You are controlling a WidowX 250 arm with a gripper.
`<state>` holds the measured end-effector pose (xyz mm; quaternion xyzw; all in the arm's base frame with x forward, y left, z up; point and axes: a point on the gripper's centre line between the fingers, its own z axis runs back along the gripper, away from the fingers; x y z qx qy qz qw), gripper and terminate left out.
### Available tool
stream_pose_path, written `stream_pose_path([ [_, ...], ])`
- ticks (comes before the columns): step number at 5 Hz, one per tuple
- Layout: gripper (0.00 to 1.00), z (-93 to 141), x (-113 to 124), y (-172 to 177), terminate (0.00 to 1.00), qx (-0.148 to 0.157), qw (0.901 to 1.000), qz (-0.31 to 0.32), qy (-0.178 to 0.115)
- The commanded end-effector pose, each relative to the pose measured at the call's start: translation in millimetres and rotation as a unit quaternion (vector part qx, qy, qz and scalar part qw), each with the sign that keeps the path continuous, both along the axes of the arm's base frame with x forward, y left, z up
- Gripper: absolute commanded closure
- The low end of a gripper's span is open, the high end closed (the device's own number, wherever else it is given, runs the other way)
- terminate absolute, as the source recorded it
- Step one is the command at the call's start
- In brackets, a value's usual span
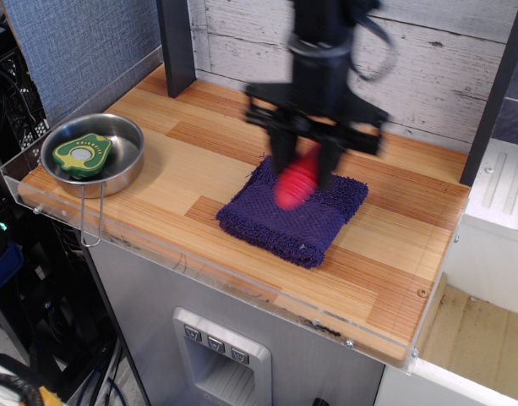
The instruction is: Grab the fork and put it between the towel and pot.
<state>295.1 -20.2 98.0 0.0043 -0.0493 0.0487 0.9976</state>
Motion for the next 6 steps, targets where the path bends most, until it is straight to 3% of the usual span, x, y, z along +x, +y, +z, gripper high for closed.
stream_pose_path([
  [1,1.0,-20.2,36.6,77.1,0.0,0.019,0.9985,0.039,0.033],
  [3,1.0,-43.8,73.7,110.7,0.0,0.055,0.9963,0.004,0.065],
  [6,1.0,-51.4,76.9,146.9,0.0,0.089,0.9916,-0.012,0.094],
])
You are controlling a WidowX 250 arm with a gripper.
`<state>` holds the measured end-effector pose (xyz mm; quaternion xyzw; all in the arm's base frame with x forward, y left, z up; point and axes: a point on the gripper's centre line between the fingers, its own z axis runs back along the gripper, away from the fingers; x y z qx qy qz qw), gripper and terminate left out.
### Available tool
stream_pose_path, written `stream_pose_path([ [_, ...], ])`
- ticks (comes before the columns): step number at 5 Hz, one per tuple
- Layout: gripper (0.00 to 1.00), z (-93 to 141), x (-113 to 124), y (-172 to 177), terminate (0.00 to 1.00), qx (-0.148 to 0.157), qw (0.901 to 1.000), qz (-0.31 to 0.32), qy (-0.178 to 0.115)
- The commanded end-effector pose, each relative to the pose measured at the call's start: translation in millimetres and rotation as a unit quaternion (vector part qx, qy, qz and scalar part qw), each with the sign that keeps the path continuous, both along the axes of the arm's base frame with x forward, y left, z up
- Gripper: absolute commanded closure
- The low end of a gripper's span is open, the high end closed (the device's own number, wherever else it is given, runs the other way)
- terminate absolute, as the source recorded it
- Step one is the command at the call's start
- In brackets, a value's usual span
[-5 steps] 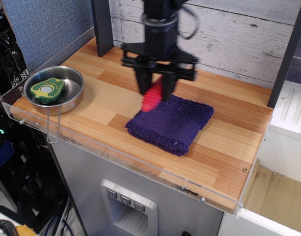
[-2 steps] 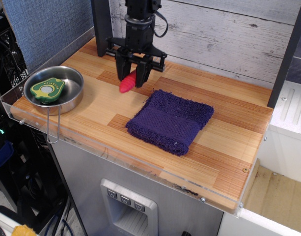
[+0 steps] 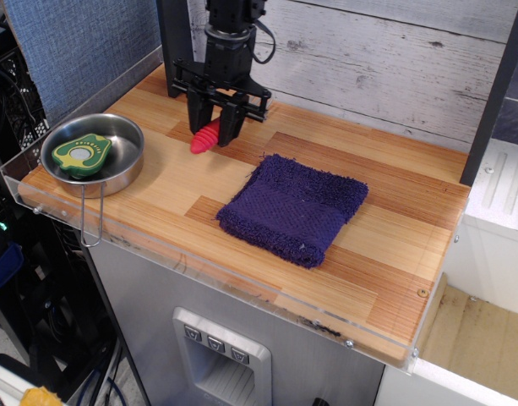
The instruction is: Grab the fork and put it between the towel and pot.
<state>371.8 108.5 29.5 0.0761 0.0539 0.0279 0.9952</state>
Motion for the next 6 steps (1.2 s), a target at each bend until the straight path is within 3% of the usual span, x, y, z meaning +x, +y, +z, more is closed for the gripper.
stream_pose_path([
  [1,1.0,10.1,-4.4,26.5,0.0,0.023,0.9997,0.01,-0.004],
  [2,1.0,-1.2,-7.5,25.7,0.0,0.017,0.9996,0.02,0.009],
  [3,1.0,-12.1,-14.4,17.3,0.0,-0.017,0.9985,0.051,0.012],
  [4,0.0,-14.3,-21.8,17.8,0.0,-0.067,0.9948,0.076,-0.012],
  [6,0.0,30.2,-39.1,18.9,0.0,-0.05,0.9923,0.093,-0.065],
])
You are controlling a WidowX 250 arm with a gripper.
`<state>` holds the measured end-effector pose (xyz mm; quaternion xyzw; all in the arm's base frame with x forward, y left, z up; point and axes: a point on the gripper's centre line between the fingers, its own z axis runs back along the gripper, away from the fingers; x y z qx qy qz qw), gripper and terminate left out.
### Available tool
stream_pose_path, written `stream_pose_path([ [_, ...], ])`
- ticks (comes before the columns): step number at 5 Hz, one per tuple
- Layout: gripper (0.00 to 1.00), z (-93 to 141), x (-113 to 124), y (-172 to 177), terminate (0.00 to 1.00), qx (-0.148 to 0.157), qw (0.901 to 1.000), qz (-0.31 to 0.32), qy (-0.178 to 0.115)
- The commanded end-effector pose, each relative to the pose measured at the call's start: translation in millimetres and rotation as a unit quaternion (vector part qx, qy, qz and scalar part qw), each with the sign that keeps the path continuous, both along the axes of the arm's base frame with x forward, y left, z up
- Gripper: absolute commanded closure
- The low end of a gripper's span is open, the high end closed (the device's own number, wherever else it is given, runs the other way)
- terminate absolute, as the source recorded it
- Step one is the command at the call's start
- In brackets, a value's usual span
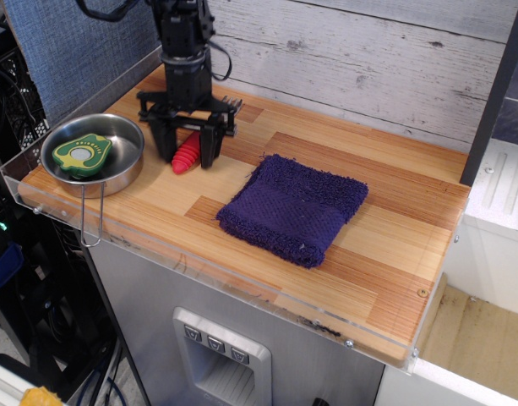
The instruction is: Grab the fork and put it between the towel and pot.
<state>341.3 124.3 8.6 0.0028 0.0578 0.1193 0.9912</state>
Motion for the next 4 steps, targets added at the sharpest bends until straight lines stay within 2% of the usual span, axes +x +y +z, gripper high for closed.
stream_pose_path([
  [1,0.0,79.7,-19.8,5.2,0.0,0.037,0.9961,0.009,-0.08],
  [2,0.0,96.7,-28.6,6.2,0.0,0.04,0.9948,0.01,-0.093],
  [3,0.0,103.7,-25.4,-0.2,0.0,0.049,0.994,-0.014,-0.097],
  [4,0.0,108.3,-11.9,-10.0,0.0,0.056,0.9902,-0.067,-0.109],
])
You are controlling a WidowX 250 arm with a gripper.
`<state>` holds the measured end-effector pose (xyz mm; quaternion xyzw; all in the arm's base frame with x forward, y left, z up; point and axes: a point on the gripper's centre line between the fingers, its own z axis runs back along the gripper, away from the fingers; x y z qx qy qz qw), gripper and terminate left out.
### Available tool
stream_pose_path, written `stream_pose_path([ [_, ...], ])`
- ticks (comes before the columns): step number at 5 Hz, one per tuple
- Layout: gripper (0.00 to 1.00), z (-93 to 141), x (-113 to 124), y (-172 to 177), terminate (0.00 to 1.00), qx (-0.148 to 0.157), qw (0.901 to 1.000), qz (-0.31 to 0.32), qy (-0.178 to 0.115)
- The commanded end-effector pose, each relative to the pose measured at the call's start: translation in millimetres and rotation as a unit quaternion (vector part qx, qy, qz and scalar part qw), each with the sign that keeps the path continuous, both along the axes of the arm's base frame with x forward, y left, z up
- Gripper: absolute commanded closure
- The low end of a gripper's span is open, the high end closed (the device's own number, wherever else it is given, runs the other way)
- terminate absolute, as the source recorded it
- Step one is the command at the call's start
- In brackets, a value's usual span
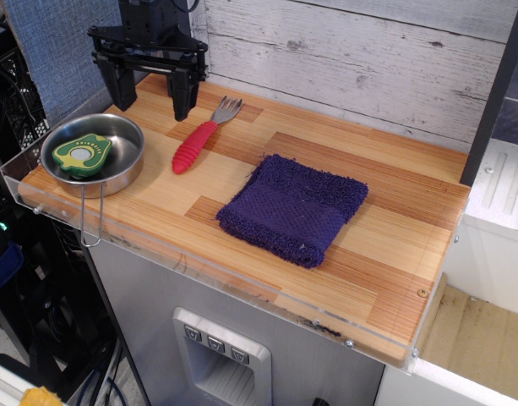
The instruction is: Grab the fork and put it between the towel and pot.
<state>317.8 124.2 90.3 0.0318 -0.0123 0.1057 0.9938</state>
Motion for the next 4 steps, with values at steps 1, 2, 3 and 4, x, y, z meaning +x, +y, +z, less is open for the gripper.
stream_pose_path([
  [1,0.0,28.7,18.3,-14.8,0.0,0.024,0.9959,-0.075,-0.045],
  [2,0.0,31.5,18.3,-14.1,0.0,0.011,0.9928,-0.107,-0.053],
  [3,0.0,31.5,18.3,-14.1,0.0,0.011,0.9928,-0.107,-0.053],
  [4,0.0,31.5,18.3,-14.1,1.0,0.011,0.9928,-0.107,-0.053],
])
